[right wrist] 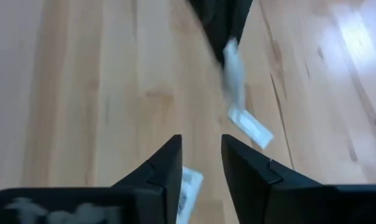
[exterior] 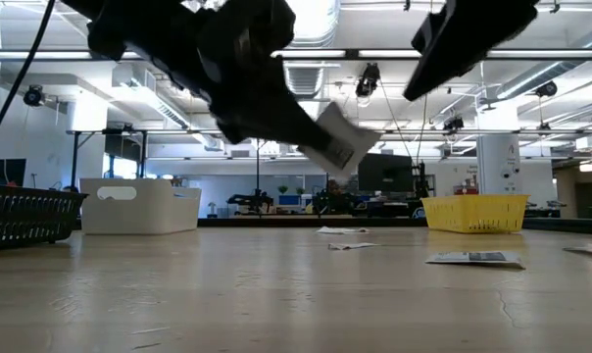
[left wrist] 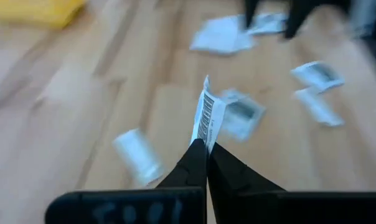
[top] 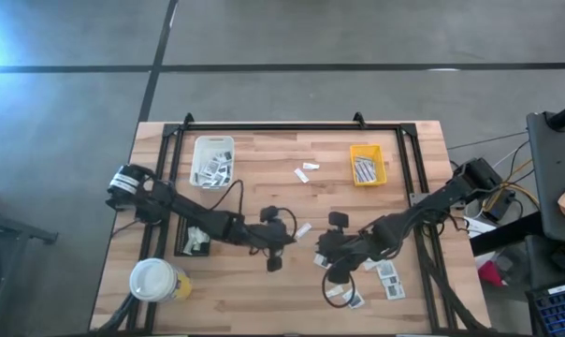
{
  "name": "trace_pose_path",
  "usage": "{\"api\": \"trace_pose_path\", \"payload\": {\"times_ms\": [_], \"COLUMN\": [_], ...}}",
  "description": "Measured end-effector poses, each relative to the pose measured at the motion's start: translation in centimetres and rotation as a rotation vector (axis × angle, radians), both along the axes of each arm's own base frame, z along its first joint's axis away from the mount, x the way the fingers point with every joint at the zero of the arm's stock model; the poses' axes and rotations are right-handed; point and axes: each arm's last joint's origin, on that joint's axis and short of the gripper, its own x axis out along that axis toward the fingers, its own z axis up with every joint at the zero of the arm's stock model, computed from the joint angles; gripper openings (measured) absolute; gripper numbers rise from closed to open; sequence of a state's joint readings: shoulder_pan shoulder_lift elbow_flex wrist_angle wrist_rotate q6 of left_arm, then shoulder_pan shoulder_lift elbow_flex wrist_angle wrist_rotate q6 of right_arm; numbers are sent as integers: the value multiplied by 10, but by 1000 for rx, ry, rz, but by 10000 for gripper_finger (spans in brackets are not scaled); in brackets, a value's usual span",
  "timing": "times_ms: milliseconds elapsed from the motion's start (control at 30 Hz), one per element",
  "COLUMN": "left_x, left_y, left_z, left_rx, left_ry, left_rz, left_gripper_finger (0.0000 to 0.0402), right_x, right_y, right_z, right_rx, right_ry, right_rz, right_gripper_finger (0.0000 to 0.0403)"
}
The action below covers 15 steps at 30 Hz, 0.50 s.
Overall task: Pick & Place First Aid Supplies
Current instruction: Put the gray towelette pack into the white bin
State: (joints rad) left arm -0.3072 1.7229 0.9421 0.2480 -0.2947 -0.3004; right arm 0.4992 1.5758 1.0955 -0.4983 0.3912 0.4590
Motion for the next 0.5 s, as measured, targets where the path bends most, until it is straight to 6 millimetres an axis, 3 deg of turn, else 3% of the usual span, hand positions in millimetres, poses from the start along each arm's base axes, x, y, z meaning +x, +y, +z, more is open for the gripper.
{"api": "trace_pose_path", "payload": {"times_ms": [167, 500], "left_x": [-13, -50], "left_y": [11, 27], "left_z": [6, 38], "left_rx": [35, 121], "left_ry": [90, 185], "left_rz": [164, 284], "left_gripper_finger": [1, 0], "right_x": [-4, -6], "right_y": [-2, 0], "right_z": [-3, -5], "right_rx": [13, 18], "right_ry": [40, 46], "right_rz": [-48, -37], "right_gripper_finger": [120, 104]}}
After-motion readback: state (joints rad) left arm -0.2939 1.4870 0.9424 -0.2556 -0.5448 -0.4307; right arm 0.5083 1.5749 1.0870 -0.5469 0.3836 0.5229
